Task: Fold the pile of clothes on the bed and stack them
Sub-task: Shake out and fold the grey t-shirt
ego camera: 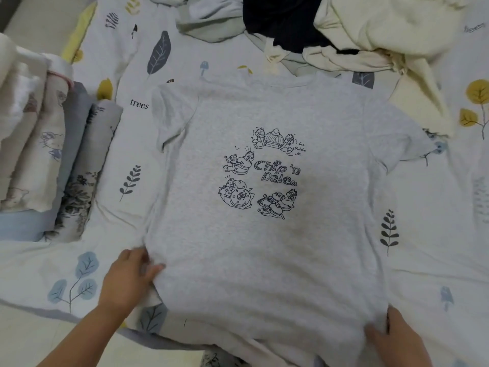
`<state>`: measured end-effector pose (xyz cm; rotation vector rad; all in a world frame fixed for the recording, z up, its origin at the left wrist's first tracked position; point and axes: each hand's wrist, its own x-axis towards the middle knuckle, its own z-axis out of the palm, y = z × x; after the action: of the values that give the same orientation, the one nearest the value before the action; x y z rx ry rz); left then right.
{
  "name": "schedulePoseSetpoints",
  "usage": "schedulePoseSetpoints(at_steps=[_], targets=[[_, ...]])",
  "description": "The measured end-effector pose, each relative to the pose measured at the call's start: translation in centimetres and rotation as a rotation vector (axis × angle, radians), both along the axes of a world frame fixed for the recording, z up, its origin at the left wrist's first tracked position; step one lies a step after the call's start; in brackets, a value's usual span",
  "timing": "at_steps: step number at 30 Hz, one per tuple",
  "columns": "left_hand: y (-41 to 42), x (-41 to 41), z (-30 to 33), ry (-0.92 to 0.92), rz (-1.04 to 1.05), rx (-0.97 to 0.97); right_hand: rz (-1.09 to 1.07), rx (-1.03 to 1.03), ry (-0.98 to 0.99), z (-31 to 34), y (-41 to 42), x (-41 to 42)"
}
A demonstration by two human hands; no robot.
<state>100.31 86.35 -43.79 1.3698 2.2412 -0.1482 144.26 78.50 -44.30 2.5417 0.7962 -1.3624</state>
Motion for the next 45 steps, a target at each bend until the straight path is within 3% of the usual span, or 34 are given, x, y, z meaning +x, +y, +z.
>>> schedulePoseSetpoints(at_steps=[4, 6, 9, 13, 16, 21, 23, 25, 29, 34, 39, 45], targets=[[-0.5, -1.0, -0.3, -0.042, 0.141, -0.055, 0.075, -0.101, -0.003, 0.6, 0.3, 1.0], [-0.5, -2.1, 0.0, 0.027, 0.184, -0.098, 0.036, -0.067, -0.001, 0.8, 1.5, 1.0], [0.8, -2.3, 0.6, 0.120, 0.136, -0.120, -0.059, 0.106, -0.101, 1.0, 3.4, 0.6], [3.3, 0.2, 0.3, 0.006, 0.085, 0.039, 0.017, 0.292, -0.179, 1.7, 7.2, -1.1], [4.7, 1.0, -0.4, -0.029, 0.091, 0.004, 0.058, 0.385, -0.217, 1.0, 10.4, -2.0], [5.9, -0.6, -0.2, 0.131, 0.038, -0.259, 0.096, 0.332, -0.307, -0.5, 12.1, -0.3], [7.1, -0.3, 0.3, 0.217, -0.011, -0.245, 0.084, 0.324, -0.351, -0.3, 12.6, -0.4], [9.2, 0.7, 1.1, 0.250, 0.004, -0.108, 0.107, 0.371, -0.402, 0.0, 13.5, -0.9], [14.3, 2.6, 1.6, 0.012, 0.029, 0.152, 0.349, 0.571, -0.411, 1.4, 16.5, -2.9], [21.4, 3.1, 1.2, -0.167, 0.100, 0.322, 0.632, 0.659, -0.168, 2.1, 22.0, -9.3], [27.8, 1.8, 0.5, -0.145, 0.136, 0.314, 0.936, 0.709, -0.092, 0.2, 28.6, -16.3], [33.6, -0.6, -1.2, -0.158, 0.175, 0.259, 1.055, 0.766, -0.096, -1.4, 34.6, -21.7]])
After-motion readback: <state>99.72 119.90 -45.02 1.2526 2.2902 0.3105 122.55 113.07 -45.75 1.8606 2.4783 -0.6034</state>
